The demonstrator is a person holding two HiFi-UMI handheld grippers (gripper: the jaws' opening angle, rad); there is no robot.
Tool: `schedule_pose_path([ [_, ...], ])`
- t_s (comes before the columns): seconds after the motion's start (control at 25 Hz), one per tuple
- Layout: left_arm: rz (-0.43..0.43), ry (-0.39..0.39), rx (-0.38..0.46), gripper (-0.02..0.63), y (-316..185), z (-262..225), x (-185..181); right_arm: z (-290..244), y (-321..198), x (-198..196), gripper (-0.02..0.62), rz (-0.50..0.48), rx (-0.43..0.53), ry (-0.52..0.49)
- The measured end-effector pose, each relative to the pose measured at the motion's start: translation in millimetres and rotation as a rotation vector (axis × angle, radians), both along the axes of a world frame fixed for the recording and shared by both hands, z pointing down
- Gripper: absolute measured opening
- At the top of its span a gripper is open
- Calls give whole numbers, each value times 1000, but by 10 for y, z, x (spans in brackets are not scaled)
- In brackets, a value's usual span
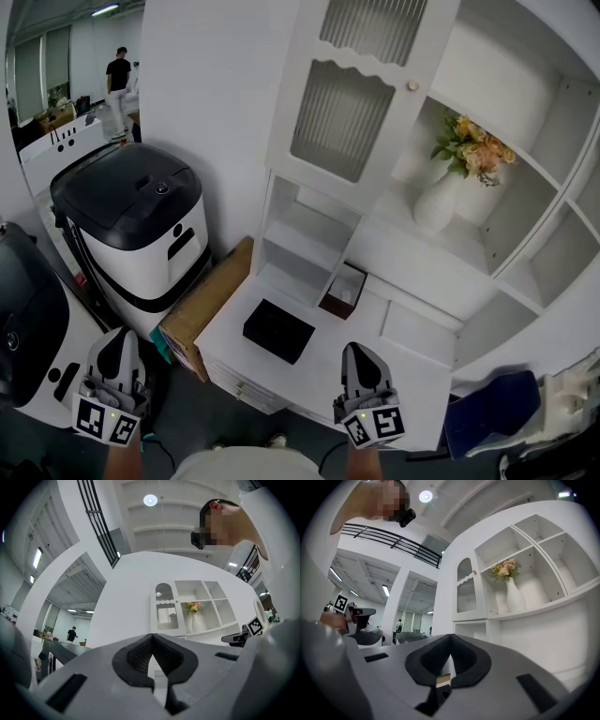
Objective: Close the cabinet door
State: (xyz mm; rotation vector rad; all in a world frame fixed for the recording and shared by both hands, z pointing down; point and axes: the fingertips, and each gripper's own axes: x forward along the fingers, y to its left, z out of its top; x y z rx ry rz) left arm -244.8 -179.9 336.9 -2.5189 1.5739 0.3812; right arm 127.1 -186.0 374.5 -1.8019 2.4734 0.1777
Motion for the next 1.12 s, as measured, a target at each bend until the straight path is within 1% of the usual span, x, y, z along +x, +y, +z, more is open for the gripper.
schedule_pose_path([
  [0.28,27,4,-10,6,-47,13,160,-25,16,79,-2,-5,-2,7],
  [0.52,27,14,-21,6,-69,67,295,9,-27,174,-2,-17,-12,14],
  [0.72,24,19,-25,6,-82,100,417,13,-103,227,-2,-32,-7,43],
  [0.88,7,37,-37,6,-96,177,454,47,-112,306,-2,-30,-2,30],
  [1.12,17,22,-41,6,-170,166,583,106,-110,402,-2,-33,-17,8],
])
